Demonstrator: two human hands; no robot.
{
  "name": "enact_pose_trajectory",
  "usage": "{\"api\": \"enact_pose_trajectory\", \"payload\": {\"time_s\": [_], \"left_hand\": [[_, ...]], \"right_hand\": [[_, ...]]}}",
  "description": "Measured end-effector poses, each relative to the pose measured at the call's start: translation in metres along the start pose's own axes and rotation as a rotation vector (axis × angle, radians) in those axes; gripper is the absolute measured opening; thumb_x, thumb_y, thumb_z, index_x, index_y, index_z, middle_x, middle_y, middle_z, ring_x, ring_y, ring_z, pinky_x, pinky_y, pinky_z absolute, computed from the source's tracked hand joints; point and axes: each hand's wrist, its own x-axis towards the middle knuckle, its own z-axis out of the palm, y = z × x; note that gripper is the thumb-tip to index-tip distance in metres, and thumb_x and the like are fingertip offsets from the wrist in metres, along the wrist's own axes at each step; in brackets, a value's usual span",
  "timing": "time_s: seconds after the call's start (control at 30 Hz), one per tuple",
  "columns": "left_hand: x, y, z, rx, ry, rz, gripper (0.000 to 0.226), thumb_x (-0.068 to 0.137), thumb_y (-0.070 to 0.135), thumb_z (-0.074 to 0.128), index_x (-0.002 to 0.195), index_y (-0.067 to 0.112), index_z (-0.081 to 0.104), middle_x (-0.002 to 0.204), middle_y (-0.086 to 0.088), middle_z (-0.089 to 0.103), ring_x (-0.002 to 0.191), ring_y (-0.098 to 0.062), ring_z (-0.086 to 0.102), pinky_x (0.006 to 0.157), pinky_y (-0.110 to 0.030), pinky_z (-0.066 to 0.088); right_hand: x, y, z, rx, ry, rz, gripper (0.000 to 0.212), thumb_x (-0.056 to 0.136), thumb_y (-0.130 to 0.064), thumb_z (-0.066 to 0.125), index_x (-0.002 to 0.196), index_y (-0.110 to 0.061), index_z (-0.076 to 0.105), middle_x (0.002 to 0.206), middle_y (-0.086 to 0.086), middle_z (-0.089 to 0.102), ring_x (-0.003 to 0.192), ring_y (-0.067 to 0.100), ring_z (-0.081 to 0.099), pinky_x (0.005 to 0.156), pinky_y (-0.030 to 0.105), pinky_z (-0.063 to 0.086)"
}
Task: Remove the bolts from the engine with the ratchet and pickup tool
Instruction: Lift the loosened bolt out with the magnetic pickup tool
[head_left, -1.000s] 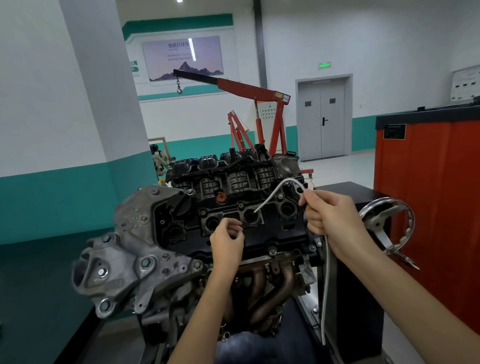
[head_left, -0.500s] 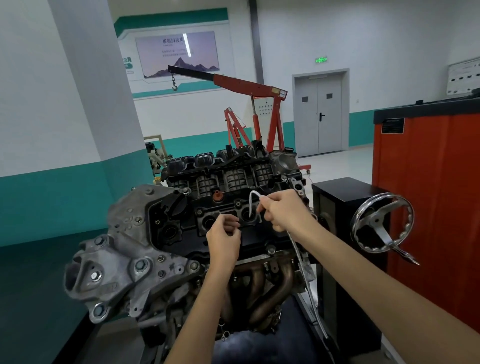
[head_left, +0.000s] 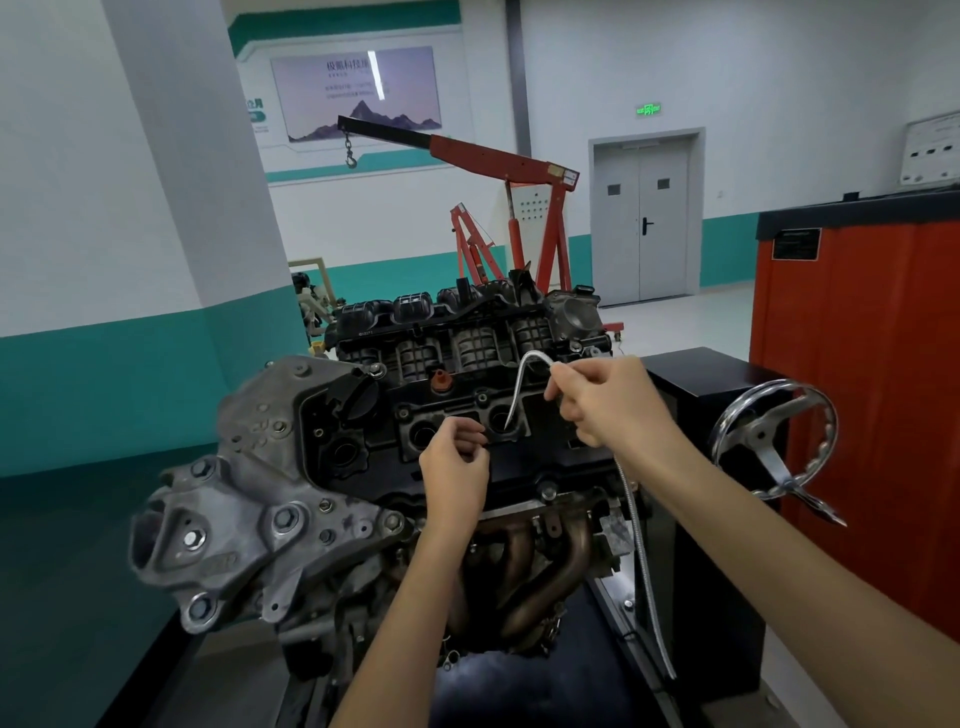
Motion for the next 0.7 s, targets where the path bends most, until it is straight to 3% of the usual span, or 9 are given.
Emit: {"api": "enact_pose_trajectory", "payload": {"time_s": [0.17,0.7], "left_hand": [[0.000,0.000,0.001,-0.001,0.001,-0.003,0.021,0.086,-0.008,0.057,0.092,0.012,0.062,0.085,-0.002,0.065,0.077,-0.010,0.059,0.066,-0.008,0.047],[0.001,-0.002,0.004,-0.002,-0.003,-0.013,0.020,0.086,-0.007,0.058,0.093,0.011,0.061,0.086,-0.002,0.064,0.076,-0.009,0.058,0.065,-0.009,0.047]], "right_hand": [[-0.003,-0.007,-0.011,0.055,0.008,-0.012,0.034,0.097,-0.022,0.051,0.069,-0.009,0.065,0.040,-0.008,0.042,0.039,0.010,0.031,0.037,0.022,0.023],[-0.007,-0.004,-0.024,0.166,0.101,-0.115,0.030,0.095,-0.020,0.054,0.069,-0.011,0.067,0.041,-0.009,0.042,0.035,0.004,0.030,0.035,0.015,0.024]]}}
